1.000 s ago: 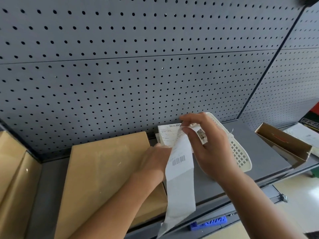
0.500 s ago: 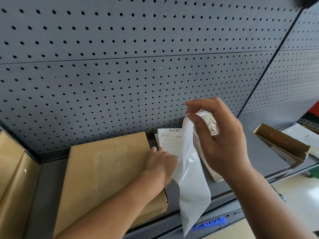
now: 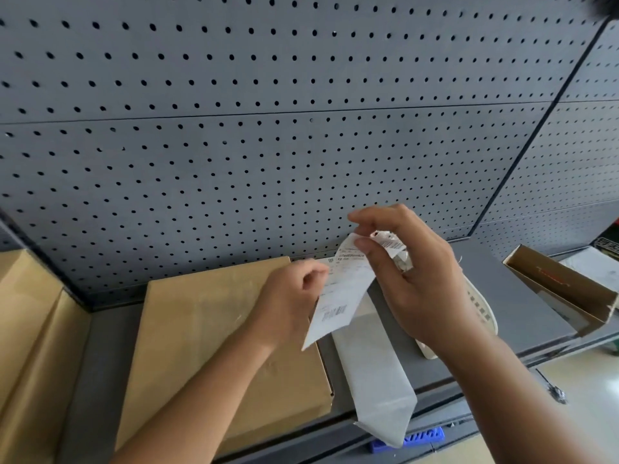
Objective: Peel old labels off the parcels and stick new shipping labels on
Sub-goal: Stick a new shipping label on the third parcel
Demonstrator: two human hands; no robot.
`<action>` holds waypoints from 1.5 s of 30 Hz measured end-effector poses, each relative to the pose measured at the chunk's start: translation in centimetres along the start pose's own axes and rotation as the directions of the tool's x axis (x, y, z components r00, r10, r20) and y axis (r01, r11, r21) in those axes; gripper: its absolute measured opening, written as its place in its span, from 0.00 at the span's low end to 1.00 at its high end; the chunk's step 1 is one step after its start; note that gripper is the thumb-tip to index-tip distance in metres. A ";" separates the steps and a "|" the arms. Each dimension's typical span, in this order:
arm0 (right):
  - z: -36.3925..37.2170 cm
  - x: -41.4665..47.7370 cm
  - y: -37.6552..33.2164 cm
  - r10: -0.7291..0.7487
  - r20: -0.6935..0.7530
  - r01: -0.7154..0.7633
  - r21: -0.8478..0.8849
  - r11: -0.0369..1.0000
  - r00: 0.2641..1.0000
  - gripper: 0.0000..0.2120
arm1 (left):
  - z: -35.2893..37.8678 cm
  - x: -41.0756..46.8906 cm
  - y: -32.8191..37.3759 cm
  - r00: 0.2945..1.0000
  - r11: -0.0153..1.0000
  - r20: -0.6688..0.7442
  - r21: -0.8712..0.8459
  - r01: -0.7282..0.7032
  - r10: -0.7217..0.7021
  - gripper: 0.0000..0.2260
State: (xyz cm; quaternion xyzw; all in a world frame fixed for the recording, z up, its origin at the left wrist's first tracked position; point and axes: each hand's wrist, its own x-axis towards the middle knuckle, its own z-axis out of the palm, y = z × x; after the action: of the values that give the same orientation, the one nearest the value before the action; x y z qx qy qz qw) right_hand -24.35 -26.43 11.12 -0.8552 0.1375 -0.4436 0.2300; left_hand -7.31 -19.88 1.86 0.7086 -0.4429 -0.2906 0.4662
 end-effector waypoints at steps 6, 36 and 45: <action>1.5 0.3 -0.1 0.039 0.089 -0.041 0.010 0.999 0.995 0.14 | -4.6 -4.8 2.8 0.993 0.919 0.013 -0.380 -0.102 0.116 0.25; 13.4 -1.8 -0.5 0.606 0.604 -0.830 0.182 0.528 0.518 0.10 | -10.4 -10.7 -3.9 0.885 0.942 -0.377 -0.290 0.169 -0.275 0.06; 15.2 -2.6 0.5 0.608 0.500 -0.668 -0.076 0.740 0.616 0.02 | -10.6 -10.2 -5.1 0.907 0.950 -0.411 0.239 0.201 -0.088 0.07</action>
State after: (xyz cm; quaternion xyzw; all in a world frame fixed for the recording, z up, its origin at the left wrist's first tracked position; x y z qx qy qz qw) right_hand -13.31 -21.57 1.49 -0.8180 0.3425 -0.1057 0.4498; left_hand -1.17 -5.56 1.35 0.8415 -0.3214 -0.1109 0.4198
